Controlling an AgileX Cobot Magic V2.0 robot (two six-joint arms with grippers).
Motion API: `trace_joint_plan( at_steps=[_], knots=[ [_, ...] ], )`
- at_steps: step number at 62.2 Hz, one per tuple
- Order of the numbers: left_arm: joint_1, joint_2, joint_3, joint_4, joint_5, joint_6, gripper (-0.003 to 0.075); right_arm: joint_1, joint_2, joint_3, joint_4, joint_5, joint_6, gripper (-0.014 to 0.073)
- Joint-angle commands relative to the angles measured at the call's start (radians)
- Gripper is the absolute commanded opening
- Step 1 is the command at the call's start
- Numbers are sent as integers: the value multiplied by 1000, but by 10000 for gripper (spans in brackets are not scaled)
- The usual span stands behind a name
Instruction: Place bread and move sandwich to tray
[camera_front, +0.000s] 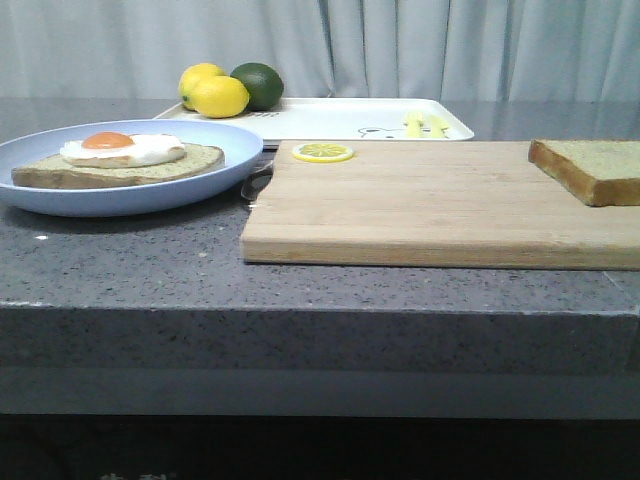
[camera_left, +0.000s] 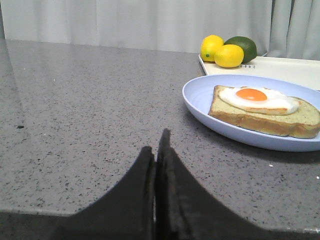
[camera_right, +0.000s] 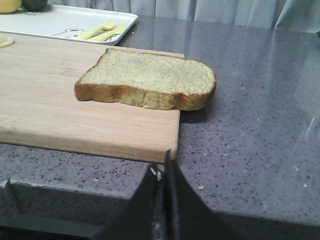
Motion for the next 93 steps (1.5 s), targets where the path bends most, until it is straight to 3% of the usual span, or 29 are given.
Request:
trace_joint_plan(
  at_steps=[1, 93],
  knots=[
    [1, -21, 4, -9, -90, -8, -18, -3, -23, -4, -10, -75, -2, -109],
    [1, -21, 4, -11, -92, -8, -18, -3, -23, -4, 3, -103, -2, -109]
  ],
)
